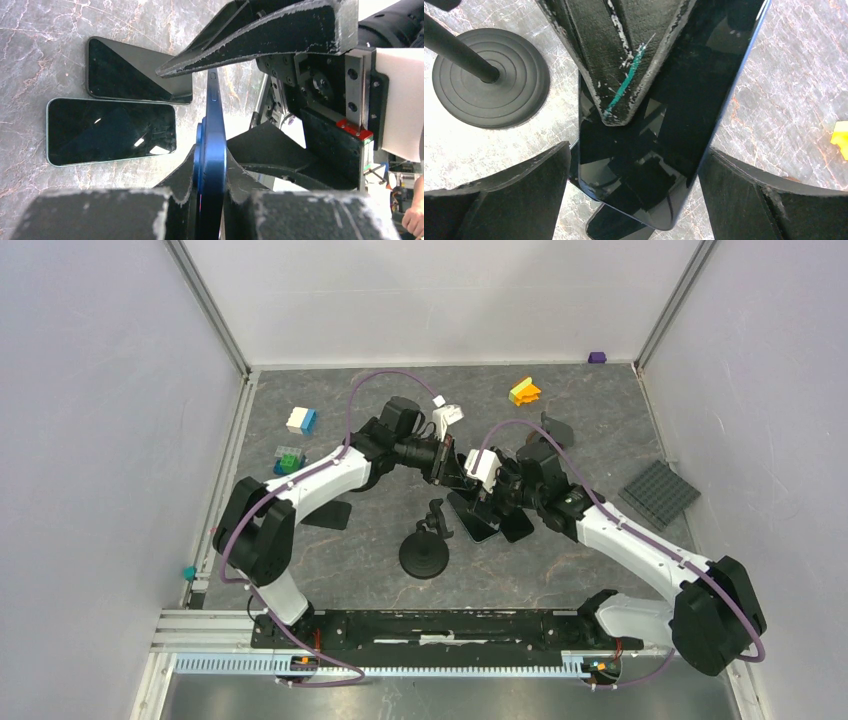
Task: Place the phone on the phone stand
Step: Pick up the phone at the center of the board.
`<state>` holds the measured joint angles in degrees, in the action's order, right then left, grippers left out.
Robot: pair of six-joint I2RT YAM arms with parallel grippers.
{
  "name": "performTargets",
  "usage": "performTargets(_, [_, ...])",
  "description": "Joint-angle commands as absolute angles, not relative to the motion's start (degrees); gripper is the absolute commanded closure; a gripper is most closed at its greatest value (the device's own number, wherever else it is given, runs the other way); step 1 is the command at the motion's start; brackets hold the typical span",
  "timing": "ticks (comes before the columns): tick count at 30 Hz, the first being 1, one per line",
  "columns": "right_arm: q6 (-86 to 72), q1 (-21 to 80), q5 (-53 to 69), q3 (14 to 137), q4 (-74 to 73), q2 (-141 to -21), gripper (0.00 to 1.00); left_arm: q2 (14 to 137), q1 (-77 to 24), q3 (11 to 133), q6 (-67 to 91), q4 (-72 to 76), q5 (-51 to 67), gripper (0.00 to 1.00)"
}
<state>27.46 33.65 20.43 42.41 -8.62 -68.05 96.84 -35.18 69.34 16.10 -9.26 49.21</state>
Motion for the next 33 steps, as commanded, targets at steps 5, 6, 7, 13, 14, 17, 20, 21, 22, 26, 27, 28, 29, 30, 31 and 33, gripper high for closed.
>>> performTargets(5, [24.1, 33.9, 18.1, 45.0, -5.7, -69.2, 0.02, 93.3, -36.1, 66.7, 28.5, 5.9, 46.5, 0.98])
performTargets(6, [23.7, 33.9, 17.3, 45.0, -5.4, -69.4, 0.02, 93.4, -36.3, 66.6, 28.9, 6.4, 46.6, 0.98])
performTargets(7, [23.4, 33.9, 16.8, 45.1, -5.1, -69.6, 0.02, 93.5, -36.5, 66.7, 29.3, 6.5, 46.5, 0.98])
performTargets(13, [22.5, 34.7, 11.9, 44.7, -2.6, -69.9, 0.03, 93.7, -37.1, 65.3, 32.1, 9.1, 45.4, 0.98])
performTargets(14, [22.5, 34.8, 11.0, 44.7, -2.4, -69.8, 0.05, 93.8, -37.1, 65.2, 32.4, 9.1, 45.2, 0.98])
performTargets(17, [22.9, 35.4, 9.1, 44.6, -2.0, -69.5, 0.09, 93.8, -37.1, 64.9, 33.1, 9.2, 44.8, 0.98])
performTargets(20, [23.4, 36.1, 7.7, 44.4, -2.1, -69.3, 0.1, 93.7, -37.1, 64.8, 33.5, 9.3, 44.4, 0.98])
performTargets(21, [23.6, 36.3, 7.2, 44.4, -2.1, -69.3, 0.11, 93.7, -37.1, 64.9, 33.5, 9.3, 44.5, 0.98])
performTargets(22, [23.7, 36.5, 6.6, 44.3, -2.1, -69.1, 0.12, 93.8, -37.1, 64.9, 33.6, 9.2, 44.5, 0.98])
performTargets(26, [24.1, 37.1, 5.6, 44.0, -2.0, -68.7, 0.14, 93.7, -37.1, 65.0, 34.2, 9.1, 44.2, 0.98])
performTargets(27, [24.2, 37.2, 5.7, 43.9, -2.0, -68.7, 0.16, 93.8, -37.1, 65.0, 34.2, 9.1, 44.3, 0.98])
performTargets(28, [24.3, 37.4, 5.7, 43.9, -2.0, -68.8, 0.17, 93.8, -37.1, 65.1, 34.3, 9.1, 44.5, 0.98])
performTargets(29, [24.3, 37.4, 5.8, 44.0, -2.0, -68.8, 0.2, 93.9, -37.1, 65.2, 34.5, 9.2, 44.7, 0.98])
performTargets(30, [24.4, 37.5, 5.9, 44.0, -2.0, -68.9, 0.24, 94.0, -37.1, 65.2, 34.6, 9.3, 44.9, 0.98])
performTargets(31, [24.4, 37.6, 5.9, 44.1, -2.1, -69.0, 0.28, 94.0, -37.1, 65.2, 34.7, 9.3, 45.1, 0.98])
performTargets(33, [24.8, 37.6, 6.0, 44.3, -2.5, -69.2, 0.4, 94.1, -37.1, 65.1, 34.5, 9.3, 45.2, 0.98])
